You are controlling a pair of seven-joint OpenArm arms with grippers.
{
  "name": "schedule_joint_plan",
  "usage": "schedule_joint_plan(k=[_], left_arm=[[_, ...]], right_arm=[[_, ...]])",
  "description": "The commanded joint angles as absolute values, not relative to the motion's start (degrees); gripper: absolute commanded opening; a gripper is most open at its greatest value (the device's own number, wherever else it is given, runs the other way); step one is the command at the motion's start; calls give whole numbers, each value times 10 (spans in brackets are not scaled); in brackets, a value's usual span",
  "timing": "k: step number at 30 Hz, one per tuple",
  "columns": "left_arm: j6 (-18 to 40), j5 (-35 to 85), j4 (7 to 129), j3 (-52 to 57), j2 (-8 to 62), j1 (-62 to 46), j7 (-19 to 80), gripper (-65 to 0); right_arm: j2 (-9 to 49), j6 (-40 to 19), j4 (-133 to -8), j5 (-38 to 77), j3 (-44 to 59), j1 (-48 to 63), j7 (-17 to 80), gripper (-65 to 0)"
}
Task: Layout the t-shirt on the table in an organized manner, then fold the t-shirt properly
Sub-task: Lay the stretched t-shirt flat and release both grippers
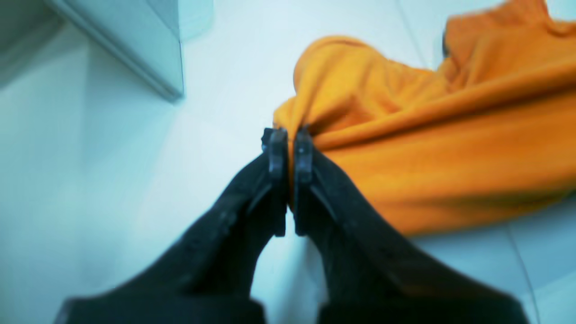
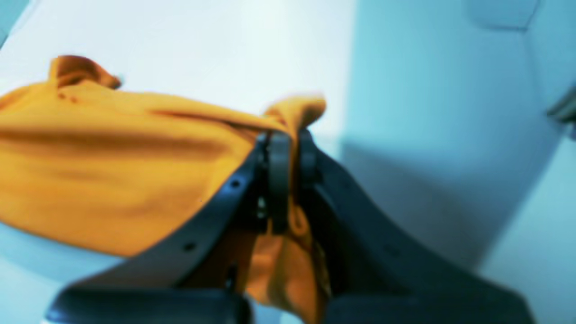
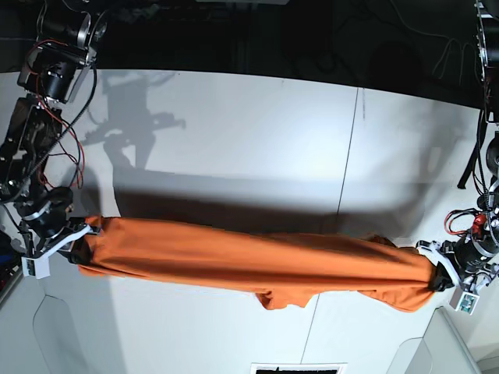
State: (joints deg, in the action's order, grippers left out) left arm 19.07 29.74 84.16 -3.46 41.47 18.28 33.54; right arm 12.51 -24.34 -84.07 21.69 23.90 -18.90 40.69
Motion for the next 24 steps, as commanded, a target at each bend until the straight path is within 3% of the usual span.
schedule_joint_plan(k=[1, 8, 12, 17, 18, 20, 22, 24], left_arm=[[186, 298, 868, -23, 431, 198, 331, -650], [162, 298, 974, 56, 439, 198, 382, -650], [190, 315, 963, 45, 431, 196, 371, -650], [193, 283, 872, -15, 393, 202, 286, -650], [193, 278, 846, -27, 384, 202, 275, -619], [193, 275, 799, -43, 362, 202, 270, -488], [210, 276, 764, -51, 346, 201, 273, -372], [221, 278, 752, -51, 336, 201, 291, -338]], right_arm=[[136, -243, -860, 237, 248, -194, 397, -650], [146, -245, -904, 272, 300, -166, 396, -650], [146, -253, -891, 268, 303, -167, 371, -650], [144, -258, -815, 225, 293, -212, 343, -650], [144, -257, -792, 218, 289, -225, 343, -650], [145, -257, -753, 212, 280, -247, 343, -650], [145, -257, -735, 213, 270, -254, 345, -452], [144, -258, -735, 221, 261, -252, 352, -325]])
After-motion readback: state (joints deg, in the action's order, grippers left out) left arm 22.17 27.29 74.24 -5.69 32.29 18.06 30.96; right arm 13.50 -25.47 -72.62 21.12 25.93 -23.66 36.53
